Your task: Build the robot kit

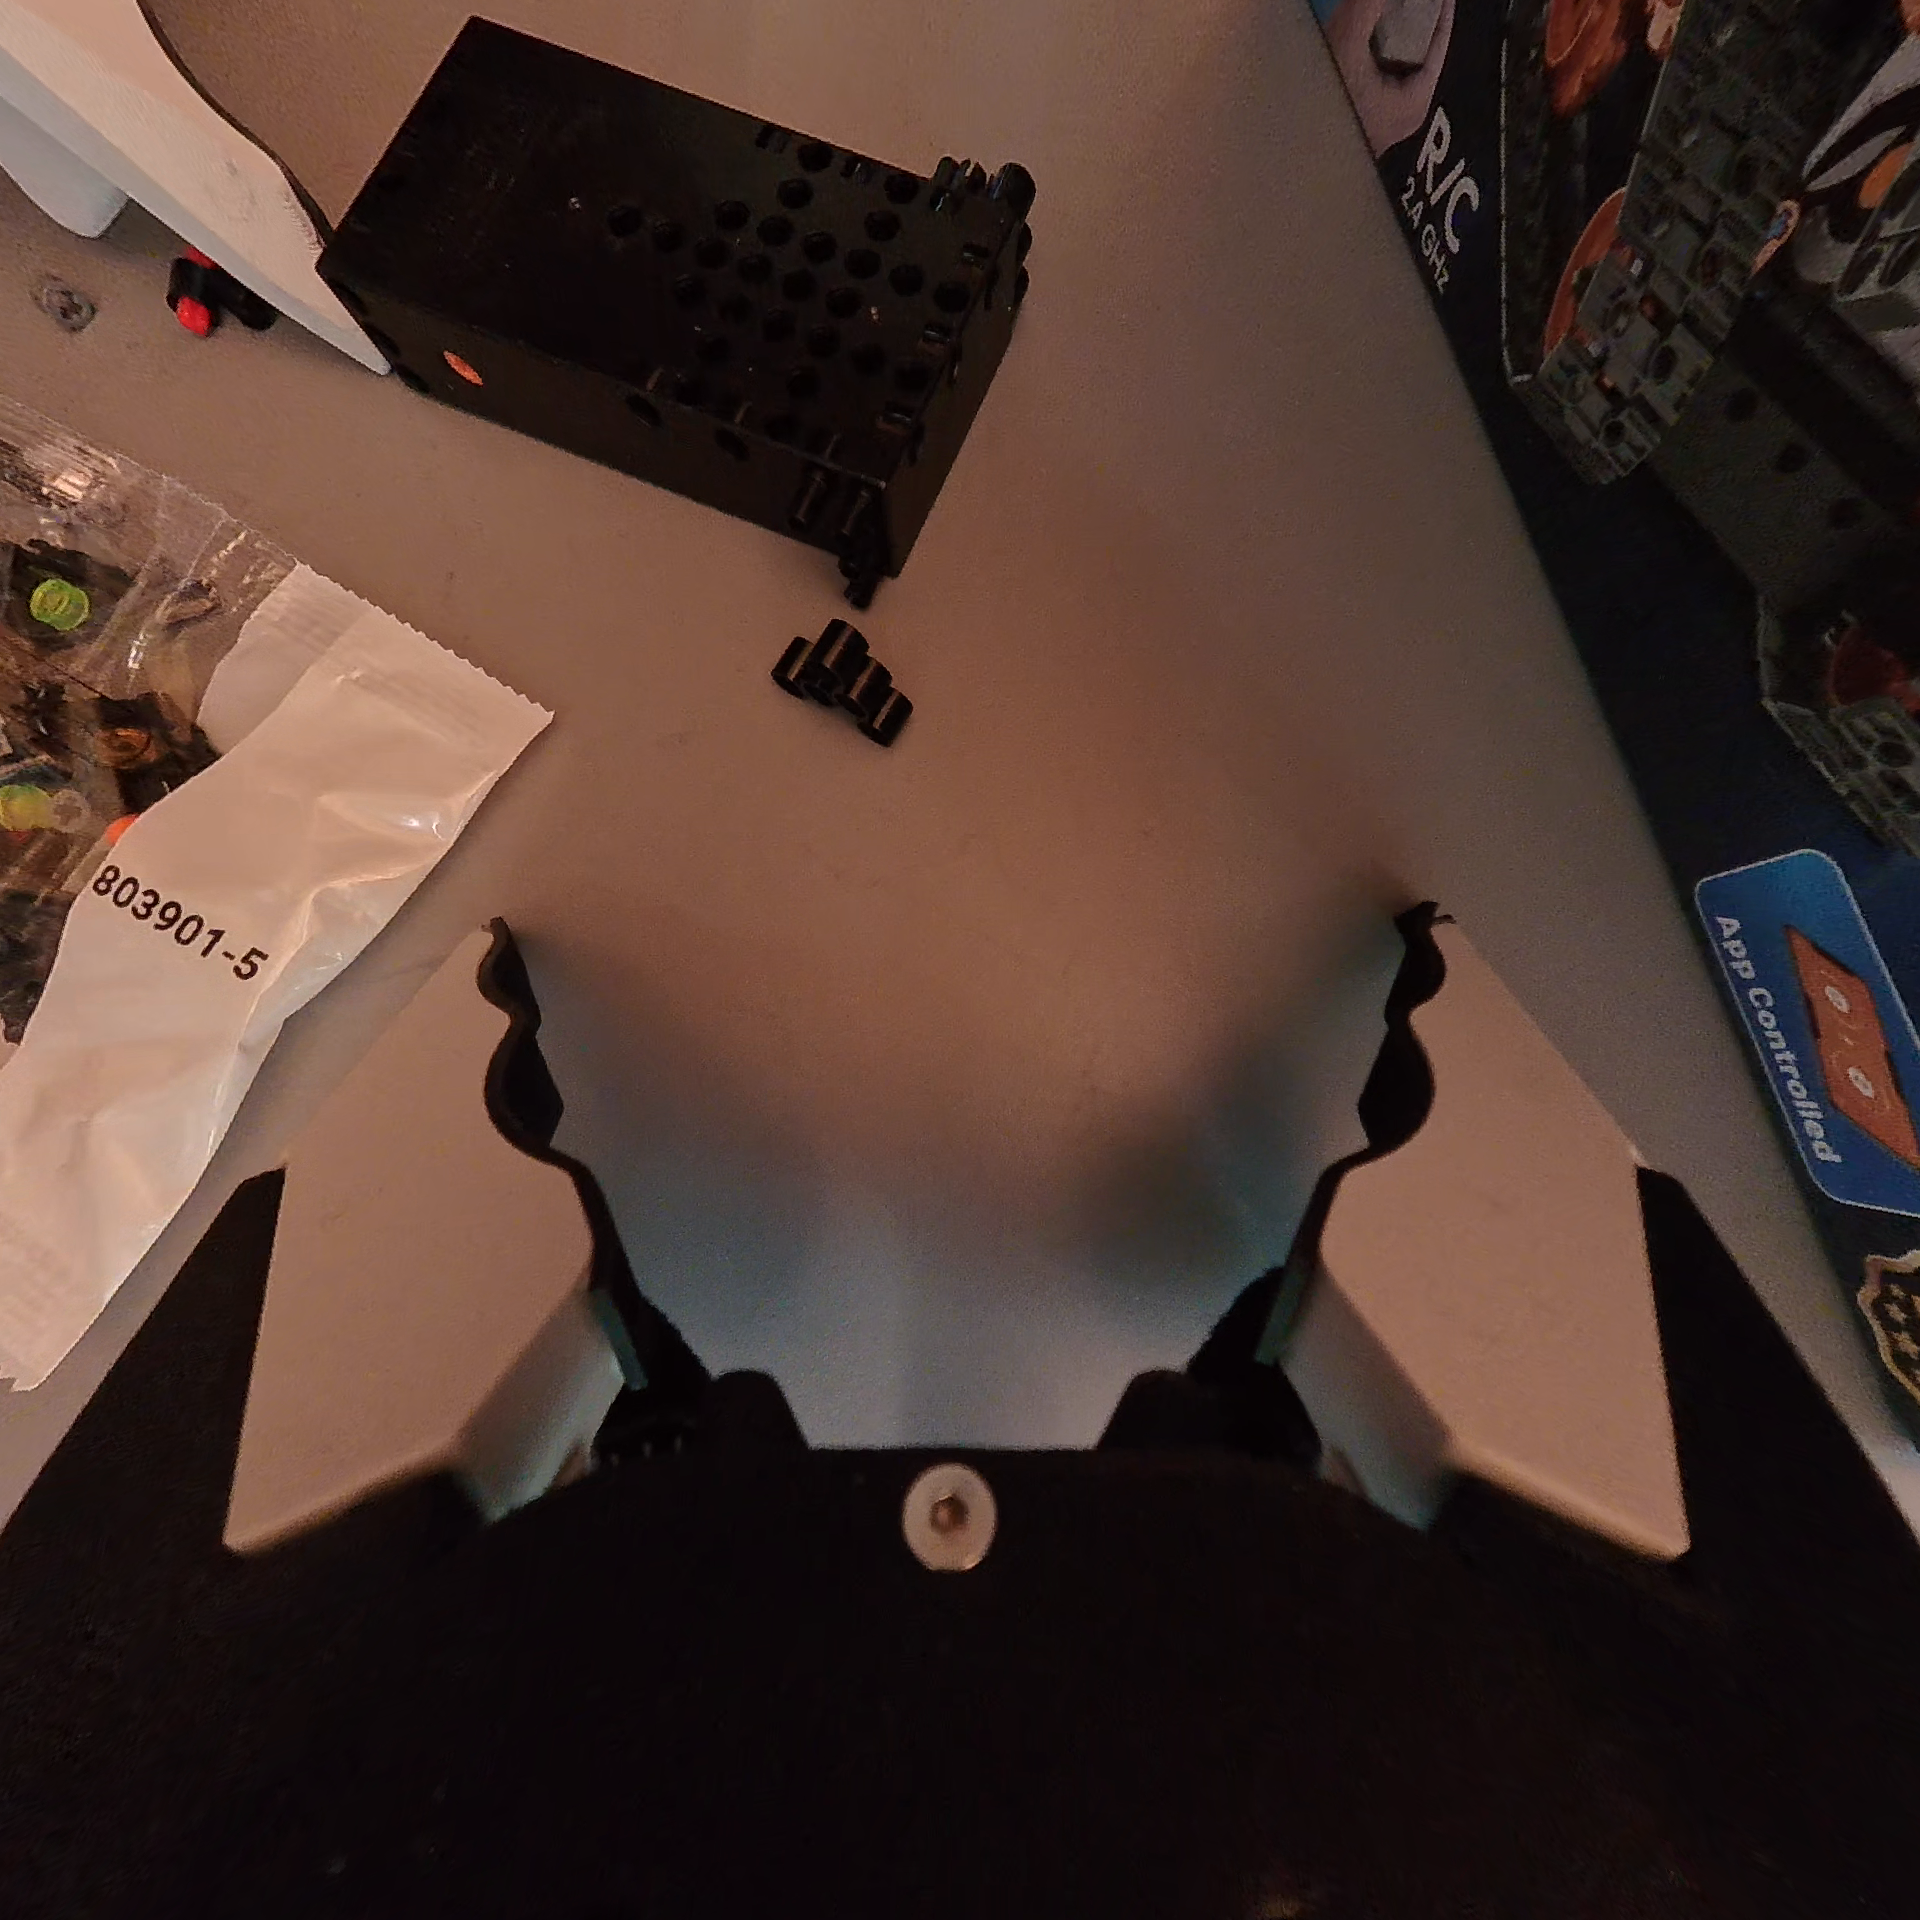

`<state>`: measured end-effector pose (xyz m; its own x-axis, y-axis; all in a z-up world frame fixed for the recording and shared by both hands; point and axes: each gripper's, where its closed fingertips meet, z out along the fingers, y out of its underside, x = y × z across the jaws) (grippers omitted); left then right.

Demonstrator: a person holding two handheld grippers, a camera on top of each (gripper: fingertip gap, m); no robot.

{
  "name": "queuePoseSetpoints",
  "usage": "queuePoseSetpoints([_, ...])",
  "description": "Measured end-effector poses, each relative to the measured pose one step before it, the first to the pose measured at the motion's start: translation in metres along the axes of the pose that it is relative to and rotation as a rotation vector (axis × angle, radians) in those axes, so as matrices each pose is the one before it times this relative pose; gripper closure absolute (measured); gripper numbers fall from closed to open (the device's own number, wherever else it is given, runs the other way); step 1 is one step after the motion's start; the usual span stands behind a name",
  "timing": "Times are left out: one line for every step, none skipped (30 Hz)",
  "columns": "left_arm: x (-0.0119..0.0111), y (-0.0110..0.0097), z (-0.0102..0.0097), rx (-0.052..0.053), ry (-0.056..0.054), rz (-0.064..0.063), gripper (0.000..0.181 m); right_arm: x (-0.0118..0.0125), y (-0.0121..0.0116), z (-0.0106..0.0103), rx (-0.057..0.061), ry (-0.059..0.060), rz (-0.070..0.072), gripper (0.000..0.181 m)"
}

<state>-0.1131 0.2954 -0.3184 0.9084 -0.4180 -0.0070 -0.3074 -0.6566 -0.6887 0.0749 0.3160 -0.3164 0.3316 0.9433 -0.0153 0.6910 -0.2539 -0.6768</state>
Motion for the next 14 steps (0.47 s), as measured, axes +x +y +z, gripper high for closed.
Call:
queuePoseSetpoints([-0.00072,0.00004,-0.00029,-0.0002,-0.0002,0.0001,0.023,0.00000,0.00000,0.00000,0.0000,0.0000,0.0000,0.026])
queuePoseSetpoints([-0.00033,0.00021,-0.00030,-0.0007,-0.0001,0.0000,0.023,0.00003,0.00007,-0.00006,0.0000,0.0000,0.0000,0.026])
queuePoseSetpoints([-0.00046,0.00028,-0.00049,-0.0007,0.0000,0.0000,0.023,0.00000,0.00000,0.00000,0.0000,0.0000,0.0000,0.026])
queuePoseSetpoints([-0.00051,0.00018,-0.00041,-0.0005,-0.0001,0.0000,0.023,-0.00003,-0.00007,0.00006,0.0000,0.0000,0.0000,0.026])
queuePoseSetpoints([-0.00047,0.00041,-0.00034,-0.0007,-0.0001,-0.0001,0.023,0.00004,0.00013,0.00001,0.0000,0.0000,0.0000,0.026])
queuePoseSetpoints([-0.00004,0.00021,-0.00040,-0.0011,0.0004,-0.0001,0.022,0.00000,-0.00007,-0.00007,0.0000,0.0000,0.0000,0.026])
queuePoseSetpoints([-0.00041,0.00034,-0.00025,-0.0011,0.0010,0.0001,0.022,-0.00003,-0.00007,0.00006,0.0000,0.0000,0.0000,0.026])
queuePoseSetpoints([-0.00021,0.00023,-0.00046,-0.0006,-0.0003,0.0002,0.022,0.00010,-0.00003,0.00002,0.0000,0.0000,0.0000,0.026])
queuePoseSetpoints([-0.00057,0.00017,-0.00013,-0.0003,0.0004,0.0006,0.022,0.00003,0.00007,-0.00006,0.0000,0.0000,0.0000,0.026])
queuePoseSetpoints([-0.00045,0.00020,-0.00019,0.0002,-0.0003,-0.0001,0.022,-0.00003,-0.00007,0.00006,0.0000,0.0000,0.0000,0.026])
queuePoseSetpoints([0.00022,0.00014,-0.00042,0.0001,-0.0006,0.0000,0.022,0.00000,0.00000,0.00000,0.0000,0.0000,0.0000,0.026])
queuePoseSetpoints([-0.00007,0.00003,-0.00002,-0.0002,-0.0005,0.0001,0.022,0.00000,0.00000,0.00000,0.0000,0.0000,0.0000,0.026])
queuePoseSetpoints([-0.00035,0.00016,-0.00015,0.0000,-0.0007,0.0003,0.022,0.00000,0.00000,0.00000,0.0000,0.0000,0.0000,0.026])
queuePoseSetpoints([-0.00020,0.00001,-0.00014,-0.0001,-0.0002,-0.0001,0.023,0.00000,0.00000,0.00000,0.0000,0.0000,0.0000,0.026])
